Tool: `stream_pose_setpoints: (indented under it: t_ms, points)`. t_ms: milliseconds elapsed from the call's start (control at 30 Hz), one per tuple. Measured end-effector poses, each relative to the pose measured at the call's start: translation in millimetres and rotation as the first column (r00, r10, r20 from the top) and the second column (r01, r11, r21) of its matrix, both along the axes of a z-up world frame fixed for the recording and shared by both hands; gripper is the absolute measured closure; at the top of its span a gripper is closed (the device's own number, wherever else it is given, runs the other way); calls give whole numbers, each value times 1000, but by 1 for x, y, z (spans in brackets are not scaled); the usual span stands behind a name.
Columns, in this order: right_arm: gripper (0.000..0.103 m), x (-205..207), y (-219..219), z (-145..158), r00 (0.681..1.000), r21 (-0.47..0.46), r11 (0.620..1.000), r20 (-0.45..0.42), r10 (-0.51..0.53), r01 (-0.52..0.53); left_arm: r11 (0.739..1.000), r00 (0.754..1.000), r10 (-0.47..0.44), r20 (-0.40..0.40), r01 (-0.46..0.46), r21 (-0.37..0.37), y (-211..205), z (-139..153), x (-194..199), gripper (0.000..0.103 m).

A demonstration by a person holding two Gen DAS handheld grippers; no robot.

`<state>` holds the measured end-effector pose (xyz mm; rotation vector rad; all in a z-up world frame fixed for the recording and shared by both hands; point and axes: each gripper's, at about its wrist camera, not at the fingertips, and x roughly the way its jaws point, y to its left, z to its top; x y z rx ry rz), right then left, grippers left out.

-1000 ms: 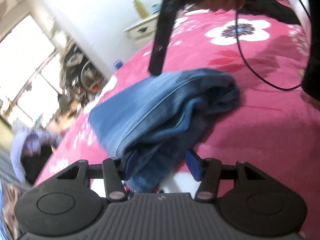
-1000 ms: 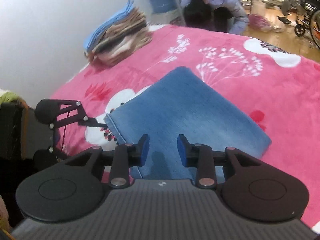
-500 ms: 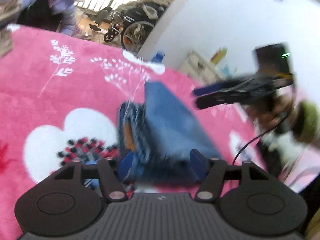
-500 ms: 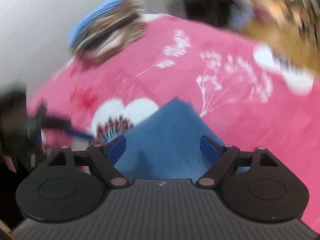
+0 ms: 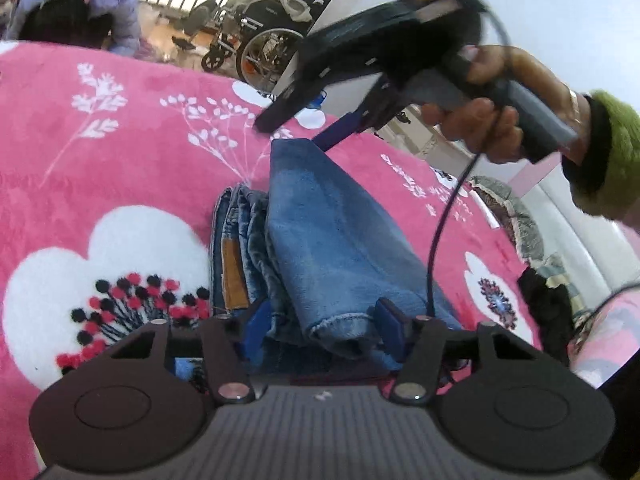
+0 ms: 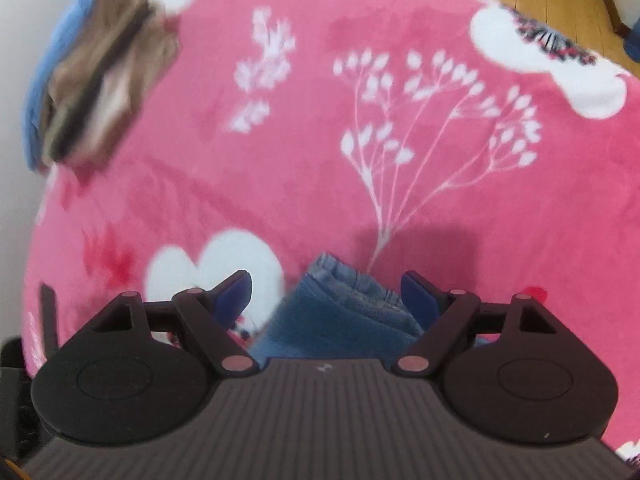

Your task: Fold clothes

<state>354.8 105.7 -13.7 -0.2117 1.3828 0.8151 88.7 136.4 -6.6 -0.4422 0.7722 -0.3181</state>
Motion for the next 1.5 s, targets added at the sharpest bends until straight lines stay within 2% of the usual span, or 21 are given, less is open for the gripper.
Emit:
stream_pose_setpoints:
  t_ms: [33,100,133,200,300,367,467,600,800,933,1067,1133,1233,1267,1300,1400,1500]
  points:
    - [23,-1,2,-6,1000,-26,1000,-8,12,-12,1000,1000,-2,11,1,20,-2,1,-2,49]
    - [41,-6,3,-15,999,-49,998,-11,33,-33,998,999,-7,33,5,58,-7,2,-4,56]
    - [44,-9,0,-15,999,-45,998,-2,35,-35,997,999,-10,46,6,77,-10,3,-5,59]
    - [58,-16,-10,-10,999,-25,999,25,32,-31,992,997,-21,70,12,126,-17,7,-9,66]
    - [73,-25,-24,-2,998,5,1000,64,26,-26,985,994,-37,106,18,174,-24,10,-12,73]
    - [79,-31,-33,3,996,25,999,90,21,-23,984,991,-44,123,22,175,-25,14,-15,77]
    - [82,-37,-46,12,991,78,997,132,-2,-9,982,987,-53,153,24,185,-29,19,-19,79]
    - [83,-38,-50,18,990,139,990,142,-25,6,988,985,-40,170,13,156,-23,23,-24,81]
    - [83,-41,-27,24,988,177,984,151,7,-35,988,986,13,165,-39,152,-4,29,-31,81]
    - [83,-46,-5,15,985,171,981,160,62,-90,992,993,48,111,-61,115,8,23,-34,81]
    - [83,-56,14,-4,978,149,978,176,116,-143,990,996,67,58,-74,118,11,8,-35,81]
    - [78,-58,23,-21,973,128,978,183,140,-165,990,996,83,22,-85,111,13,-3,-31,81]
    - [68,-49,25,-36,983,143,979,136,127,-146,992,996,85,-4,-84,94,16,-13,-29,80]
    - [60,-44,22,-36,988,160,979,111,107,-124,992,997,82,-2,-81,96,16,-14,-30,80]
    - [53,-38,14,-30,993,190,977,83,78,-93,992,997,78,-3,-77,102,16,-15,-30,80]
    - [48,-22,-19,-8,1000,283,959,15,-14,9,990,998,69,5,-69,120,12,-14,-33,77]
    - [41,-13,-73,30,987,331,937,72,-140,109,985,998,65,12,-66,160,8,-12,-34,70]
